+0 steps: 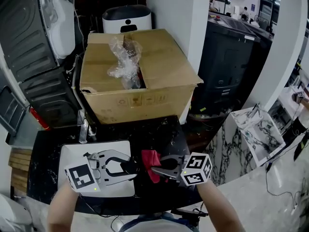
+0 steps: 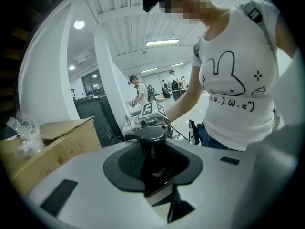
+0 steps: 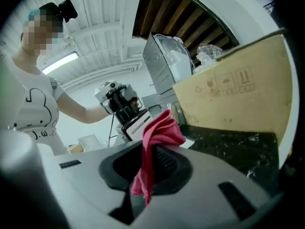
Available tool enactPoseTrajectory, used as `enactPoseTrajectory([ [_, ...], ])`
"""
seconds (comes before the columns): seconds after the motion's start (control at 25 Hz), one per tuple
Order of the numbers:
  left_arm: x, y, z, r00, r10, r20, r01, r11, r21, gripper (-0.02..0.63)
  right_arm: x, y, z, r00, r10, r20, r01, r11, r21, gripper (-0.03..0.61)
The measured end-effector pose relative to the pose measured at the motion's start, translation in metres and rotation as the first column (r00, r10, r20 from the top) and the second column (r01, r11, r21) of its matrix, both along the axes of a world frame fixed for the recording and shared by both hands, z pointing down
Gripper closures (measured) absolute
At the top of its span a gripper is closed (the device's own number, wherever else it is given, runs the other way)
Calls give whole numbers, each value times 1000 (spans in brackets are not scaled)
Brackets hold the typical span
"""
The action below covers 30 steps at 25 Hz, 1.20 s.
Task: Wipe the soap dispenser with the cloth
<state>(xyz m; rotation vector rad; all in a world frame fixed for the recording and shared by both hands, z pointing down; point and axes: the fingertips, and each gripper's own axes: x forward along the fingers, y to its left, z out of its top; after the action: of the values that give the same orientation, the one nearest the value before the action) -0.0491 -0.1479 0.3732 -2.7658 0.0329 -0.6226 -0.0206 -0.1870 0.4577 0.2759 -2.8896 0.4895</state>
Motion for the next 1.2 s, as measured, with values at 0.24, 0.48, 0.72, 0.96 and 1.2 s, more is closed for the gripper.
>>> enactPoseTrajectory([
  [0.24, 9, 12, 10, 996, 26, 87, -27, 1000, 5, 505, -8, -12, -67, 977, -12, 213, 3, 999, 44, 528],
  [0.48, 14, 20, 14, 994, 63, 93, -66, 997, 26, 505, -17, -11, -49, 971, -26, 237, 38, 998, -42, 529],
  [0.72, 12, 27, 22, 987, 94, 133, -104, 992, 66, 503, -22, -12, -3, 993, -16, 113, 29, 993, -115, 529],
  [0.96, 17, 31, 32, 972, 92, 216, -138, 968, 210, 503, -5, -21, 34, 986, 4, -166, -16, 997, -70, 528],
  [1.2, 22, 19, 72, 925, 66, 374, -234, 875, 425, 503, 13, -47, -20, 984, 18, -176, -12, 999, 37, 528],
])
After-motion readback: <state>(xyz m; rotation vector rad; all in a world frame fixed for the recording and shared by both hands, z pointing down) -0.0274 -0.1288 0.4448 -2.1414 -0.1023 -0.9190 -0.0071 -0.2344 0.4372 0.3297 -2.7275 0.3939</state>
